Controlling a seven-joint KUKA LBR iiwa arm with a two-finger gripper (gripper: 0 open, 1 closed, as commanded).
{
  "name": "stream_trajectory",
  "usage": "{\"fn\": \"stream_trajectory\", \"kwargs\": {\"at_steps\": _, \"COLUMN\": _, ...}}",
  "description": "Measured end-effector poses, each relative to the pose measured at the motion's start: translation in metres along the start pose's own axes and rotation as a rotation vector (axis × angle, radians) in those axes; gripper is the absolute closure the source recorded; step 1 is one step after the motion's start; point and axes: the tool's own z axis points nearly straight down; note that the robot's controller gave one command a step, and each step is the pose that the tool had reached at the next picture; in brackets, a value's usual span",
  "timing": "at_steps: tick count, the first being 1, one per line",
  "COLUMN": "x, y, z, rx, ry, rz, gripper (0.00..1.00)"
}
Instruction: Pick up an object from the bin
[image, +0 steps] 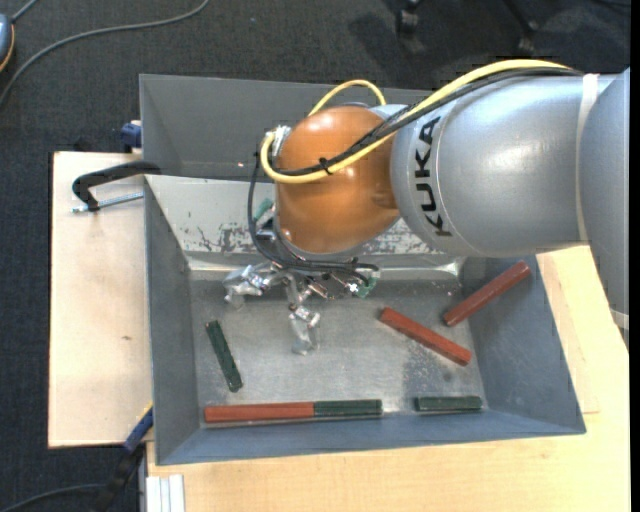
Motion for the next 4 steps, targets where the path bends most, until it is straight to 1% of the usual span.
{"fn": "stream_trajectory", "kwargs": {"at_steps": 1, "x": -0.048, "y": 0.016, "z": 0.093, "rx": -0.008, "ry": 0.009, "rz": 0.08, "gripper": 0.0}}
{"fn": "stream_trajectory", "kwargs": {"at_steps": 2, "x": 0.0, "y": -0.004, "z": 0.039, "rx": -0.003, "ry": 0.006, "rz": -0.343, "gripper": 0.0}}
{"fn": "stream_trajectory", "kwargs": {"at_steps": 3, "x": -0.024, "y": -0.029, "z": -0.043, "rx": -0.001, "ry": 0.0, "rz": -0.538, "gripper": 0.0}}
{"fn": "stream_trajectory", "kwargs": {"at_steps": 4, "x": 0.033, "y": -0.054, "z": 0.032, "rx": -0.013, "ry": 0.012, "rz": -0.635, "gripper": 0.0}}
